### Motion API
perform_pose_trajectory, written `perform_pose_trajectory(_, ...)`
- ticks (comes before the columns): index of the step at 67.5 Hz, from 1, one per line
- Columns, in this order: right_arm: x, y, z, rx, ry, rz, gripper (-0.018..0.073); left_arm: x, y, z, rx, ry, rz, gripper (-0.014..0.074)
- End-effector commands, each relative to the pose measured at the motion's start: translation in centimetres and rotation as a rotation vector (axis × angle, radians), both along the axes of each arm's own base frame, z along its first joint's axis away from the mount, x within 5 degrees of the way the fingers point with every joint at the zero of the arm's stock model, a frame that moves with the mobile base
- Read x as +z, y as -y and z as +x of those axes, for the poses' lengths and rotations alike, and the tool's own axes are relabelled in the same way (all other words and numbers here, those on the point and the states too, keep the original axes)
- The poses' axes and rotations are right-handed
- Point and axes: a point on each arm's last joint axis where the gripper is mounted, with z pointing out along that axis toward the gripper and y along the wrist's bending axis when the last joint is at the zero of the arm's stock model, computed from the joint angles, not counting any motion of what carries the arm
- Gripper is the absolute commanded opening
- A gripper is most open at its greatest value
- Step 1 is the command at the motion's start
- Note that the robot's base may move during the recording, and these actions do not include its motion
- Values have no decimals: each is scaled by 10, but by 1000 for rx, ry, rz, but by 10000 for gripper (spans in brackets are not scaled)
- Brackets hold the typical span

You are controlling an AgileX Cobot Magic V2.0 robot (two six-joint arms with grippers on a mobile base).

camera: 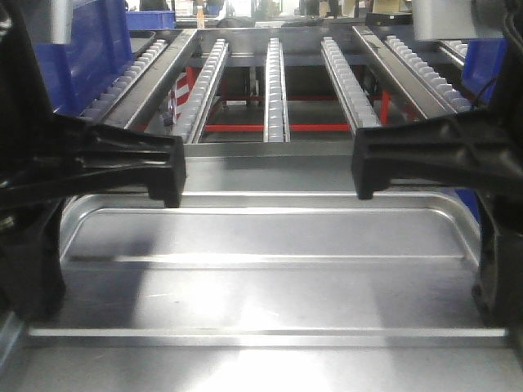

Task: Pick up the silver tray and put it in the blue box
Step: 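Hold the tray level with both grippers while the base turns away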

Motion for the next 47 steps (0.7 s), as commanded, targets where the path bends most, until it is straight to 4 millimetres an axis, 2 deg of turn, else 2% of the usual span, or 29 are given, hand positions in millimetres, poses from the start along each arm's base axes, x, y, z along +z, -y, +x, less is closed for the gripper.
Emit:
perform_pose_trajectory(1, 17, -7, 3, 25, 82, 120, 50, 17, 8, -3, -20, 31, -127, -100)
perform_pose_trajectory(47, 17, -7, 3, 24, 82, 119, 50, 17, 7, -3, -17, 27, -124, -100)
